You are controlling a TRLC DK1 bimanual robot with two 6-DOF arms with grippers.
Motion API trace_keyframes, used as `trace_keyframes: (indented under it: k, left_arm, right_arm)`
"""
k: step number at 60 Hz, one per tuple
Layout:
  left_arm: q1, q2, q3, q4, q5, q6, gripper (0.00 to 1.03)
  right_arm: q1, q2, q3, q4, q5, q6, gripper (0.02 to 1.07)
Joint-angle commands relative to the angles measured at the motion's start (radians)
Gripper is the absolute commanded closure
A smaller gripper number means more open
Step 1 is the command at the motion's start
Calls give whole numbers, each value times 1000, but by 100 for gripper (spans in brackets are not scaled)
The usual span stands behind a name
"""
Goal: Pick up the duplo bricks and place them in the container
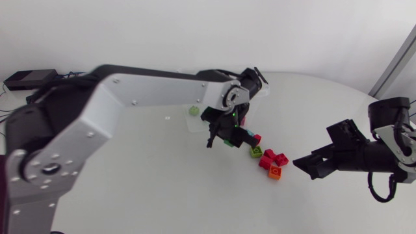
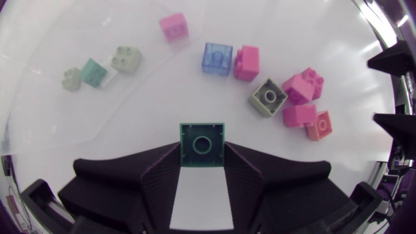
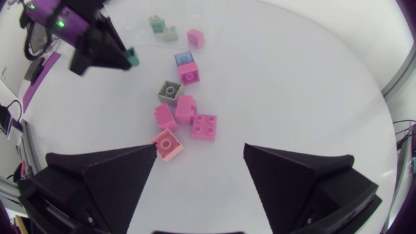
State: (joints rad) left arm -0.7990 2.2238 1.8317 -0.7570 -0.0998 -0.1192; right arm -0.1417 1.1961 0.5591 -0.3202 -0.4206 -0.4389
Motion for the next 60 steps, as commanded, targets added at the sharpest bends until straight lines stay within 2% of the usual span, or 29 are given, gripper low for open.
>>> trace_keyframes:
  k: [1, 10, 15, 23, 32, 44, 57, 60]
  left_arm:
    - [18, -139, -58, 30, -8, 21, 74]
    - [49, -293, -149, 117, -8, 55, 74]
    - [73, -357, -172, 166, -8, 69, 74]
    - [109, -424, -193, 251, -8, 85, 74]
    - [162, -435, -216, 377, -6, 93, 74]
    - [215, -383, -230, 482, -6, 110, 74]
    - [251, -302, -212, 539, 5, 113, 72]
    - [253, -280, -207, 553, 6, 118, 72]
  right_arm:
    - [28, 66, 38, 26, 25, 2, 10]
    - [82, 158, 59, 67, 82, 23, 10]
    - [108, 234, 81, 109, 134, 32, 13]
    - [117, 327, 121, 138, 164, 42, 14]
    - [134, 385, 144, 158, 190, 45, 16]
    - [169, 408, 148, 164, 215, 57, 17]
    - [189, 465, 157, 181, 243, 58, 36]
    - [191, 474, 160, 184, 244, 58, 46]
